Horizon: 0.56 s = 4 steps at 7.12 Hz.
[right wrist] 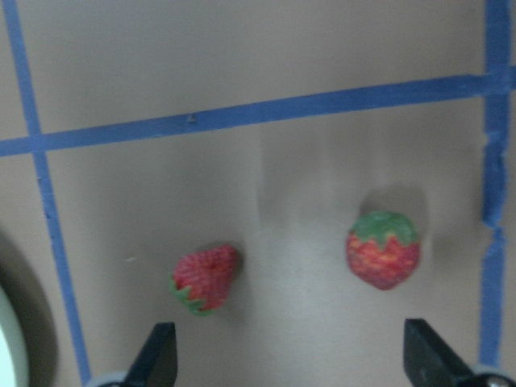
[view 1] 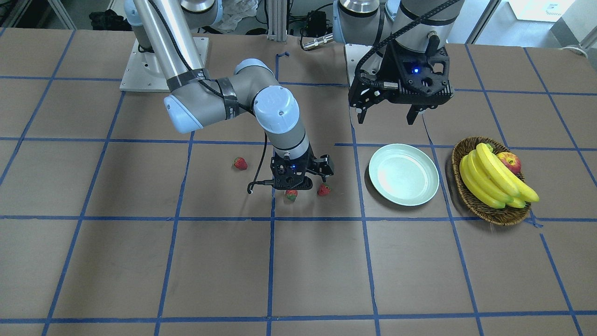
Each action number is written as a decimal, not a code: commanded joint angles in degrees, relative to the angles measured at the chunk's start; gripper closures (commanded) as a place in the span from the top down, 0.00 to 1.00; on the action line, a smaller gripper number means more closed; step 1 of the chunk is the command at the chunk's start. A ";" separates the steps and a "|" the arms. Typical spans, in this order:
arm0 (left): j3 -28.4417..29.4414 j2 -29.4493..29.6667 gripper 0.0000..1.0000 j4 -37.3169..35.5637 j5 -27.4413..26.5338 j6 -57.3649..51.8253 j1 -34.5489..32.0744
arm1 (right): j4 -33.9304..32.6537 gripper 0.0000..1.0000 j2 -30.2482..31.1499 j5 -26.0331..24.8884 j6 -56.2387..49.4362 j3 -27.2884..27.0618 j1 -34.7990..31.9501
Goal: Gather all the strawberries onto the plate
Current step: 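Carry the strawberry toward the plate and release it beside the first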
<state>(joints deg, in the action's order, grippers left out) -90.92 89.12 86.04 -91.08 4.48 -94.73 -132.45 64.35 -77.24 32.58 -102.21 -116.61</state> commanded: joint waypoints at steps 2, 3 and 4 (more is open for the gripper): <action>-0.05 0.00 1.00 0.00 -0.07 0.00 0.07 | 14.29 1.00 2.97 -16.75 -6.12 -0.88 0.68; -0.14 0.00 1.00 0.00 -0.07 0.00 -0.02 | 20.16 1.00 2.88 -20.45 -5.34 -1.67 1.82; -0.22 0.00 1.00 0.00 0.02 0.00 -0.11 | 21.26 1.00 3.14 -21.01 -5.07 -2.46 4.96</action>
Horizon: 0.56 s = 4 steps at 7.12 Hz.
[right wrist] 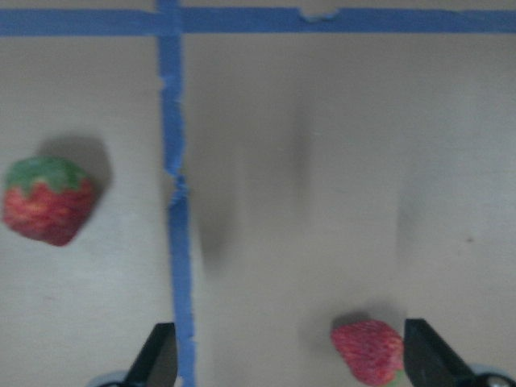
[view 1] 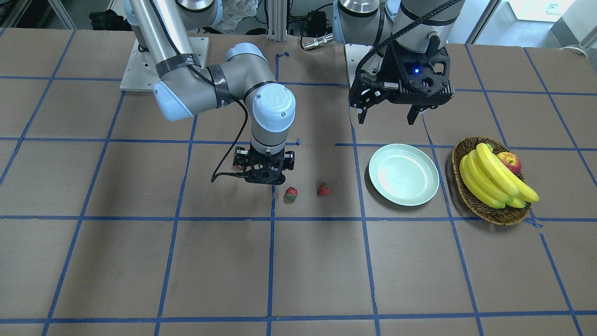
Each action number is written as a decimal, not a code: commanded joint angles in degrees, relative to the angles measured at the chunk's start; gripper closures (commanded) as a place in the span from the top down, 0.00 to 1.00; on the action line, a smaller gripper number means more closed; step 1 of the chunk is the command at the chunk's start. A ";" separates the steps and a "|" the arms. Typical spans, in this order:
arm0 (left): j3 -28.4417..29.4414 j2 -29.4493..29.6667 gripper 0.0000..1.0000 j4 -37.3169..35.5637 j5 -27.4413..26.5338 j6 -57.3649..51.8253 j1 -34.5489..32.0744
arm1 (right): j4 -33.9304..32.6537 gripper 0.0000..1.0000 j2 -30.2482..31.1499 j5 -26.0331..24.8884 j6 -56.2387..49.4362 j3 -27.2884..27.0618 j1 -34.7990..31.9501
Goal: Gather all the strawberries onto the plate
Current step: 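Lower the right gripper onto the strawberry nearest the robot and grasp it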
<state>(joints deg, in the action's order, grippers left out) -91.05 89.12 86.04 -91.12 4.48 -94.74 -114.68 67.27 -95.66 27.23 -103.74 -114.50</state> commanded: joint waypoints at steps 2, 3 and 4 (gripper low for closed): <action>-0.53 0.00 1.00 -0.09 0.07 0.00 -0.10 | 4.39 1.00 2.07 -2.51 1.76 -4.52 4.46; -0.53 0.00 1.00 -0.09 0.07 0.00 -0.10 | -0.84 1.00 2.08 -1.64 3.60 -5.94 4.46; -0.53 0.00 1.00 -0.09 0.07 0.00 -0.10 | -7.16 1.00 1.99 -0.76 4.14 -8.13 4.46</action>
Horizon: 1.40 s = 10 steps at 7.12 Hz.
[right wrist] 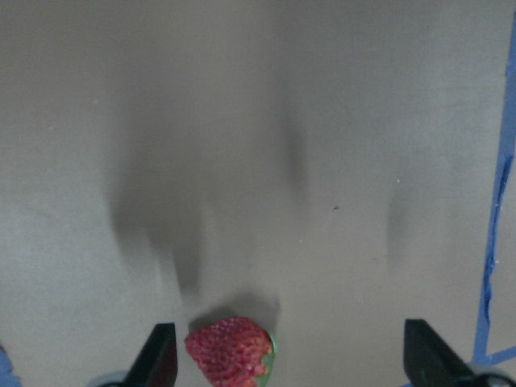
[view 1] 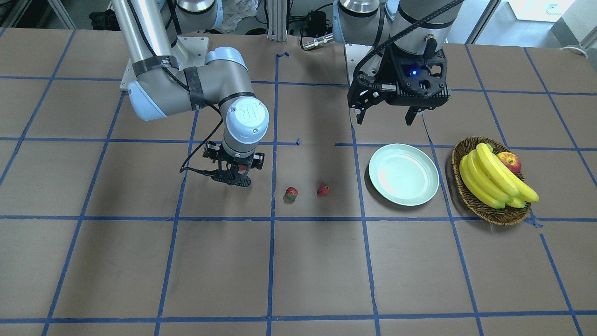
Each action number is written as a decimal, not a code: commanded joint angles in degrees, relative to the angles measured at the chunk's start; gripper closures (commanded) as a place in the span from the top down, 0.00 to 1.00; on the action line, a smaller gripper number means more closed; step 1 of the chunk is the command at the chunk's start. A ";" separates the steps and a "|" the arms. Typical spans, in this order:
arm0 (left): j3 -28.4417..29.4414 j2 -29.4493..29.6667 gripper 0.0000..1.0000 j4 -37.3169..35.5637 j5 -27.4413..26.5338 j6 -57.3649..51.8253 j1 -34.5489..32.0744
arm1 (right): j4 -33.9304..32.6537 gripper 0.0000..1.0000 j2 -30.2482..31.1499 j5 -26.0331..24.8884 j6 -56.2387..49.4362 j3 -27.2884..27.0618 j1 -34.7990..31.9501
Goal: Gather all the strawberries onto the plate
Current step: 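Lower the right gripper onto the strawberry nearest the robot and grasp it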
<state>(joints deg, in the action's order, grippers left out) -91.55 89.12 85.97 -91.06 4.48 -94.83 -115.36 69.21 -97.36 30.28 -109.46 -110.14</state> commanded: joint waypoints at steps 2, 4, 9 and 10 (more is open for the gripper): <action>-0.03 0.00 1.00 -0.01 0.00 0.00 -0.01 | -14.53 1.00 0.40 3.32 1.01 -7.24 0.28; -0.03 0.00 1.00 -0.01 0.00 0.00 -0.01 | -14.01 0.99 1.19 3.40 2.23 -7.96 0.54; -0.03 0.00 1.00 -0.01 0.00 0.00 -0.09 | -12.51 0.00 2.69 5.77 3.30 -8.23 0.46; -0.03 0.00 1.00 -0.01 0.00 0.00 -0.09 | -12.34 0.00 2.69 5.69 2.95 -7.71 0.46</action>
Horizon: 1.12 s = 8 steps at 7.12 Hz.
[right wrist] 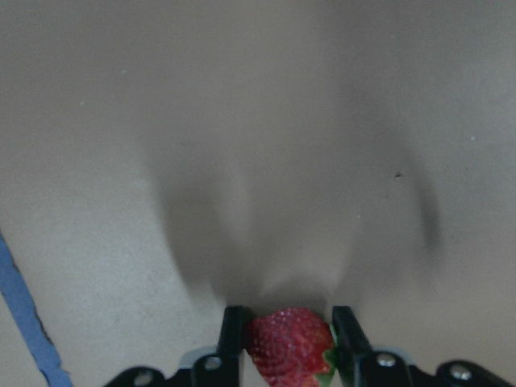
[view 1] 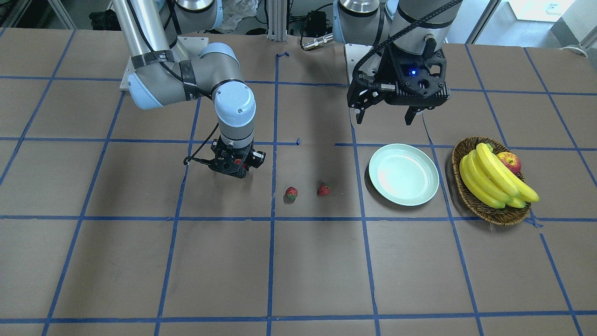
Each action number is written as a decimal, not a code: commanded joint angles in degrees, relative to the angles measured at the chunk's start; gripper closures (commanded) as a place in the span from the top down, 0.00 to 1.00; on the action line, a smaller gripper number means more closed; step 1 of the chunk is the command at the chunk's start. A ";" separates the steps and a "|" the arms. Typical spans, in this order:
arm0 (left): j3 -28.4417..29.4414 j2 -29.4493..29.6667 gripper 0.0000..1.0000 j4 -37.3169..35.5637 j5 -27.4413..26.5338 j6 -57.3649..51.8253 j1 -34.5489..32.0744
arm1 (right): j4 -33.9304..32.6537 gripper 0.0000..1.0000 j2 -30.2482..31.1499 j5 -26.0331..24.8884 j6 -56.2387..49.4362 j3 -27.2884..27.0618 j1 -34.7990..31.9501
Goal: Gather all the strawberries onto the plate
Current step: 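Carry the strawberry next to the other two and release it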
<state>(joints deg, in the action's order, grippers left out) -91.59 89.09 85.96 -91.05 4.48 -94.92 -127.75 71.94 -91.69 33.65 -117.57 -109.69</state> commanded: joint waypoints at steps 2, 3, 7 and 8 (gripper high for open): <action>0.01 -0.06 1.00 0.09 0.09 0.00 0.00 | -0.21 0.00 0.49 1.41 -0.08 5.12 -0.35; -0.08 -0.06 1.00 0.09 0.09 0.09 0.00 | -2.31 0.00 0.57 9.34 0.27 6.98 -1.48; 0.09 -0.24 1.00 0.09 0.00 0.00 0.09 | -12.33 0.00 -6.61 16.98 0.71 7.00 -8.61; 0.01 -0.24 1.00 0.00 0.00 0.00 0.09 | -13.22 0.03 -7.24 17.07 0.80 6.92 -8.79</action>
<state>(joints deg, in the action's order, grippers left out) -91.55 88.86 86.03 -91.02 4.48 -94.84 -139.53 66.28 -75.06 34.31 -110.67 -117.88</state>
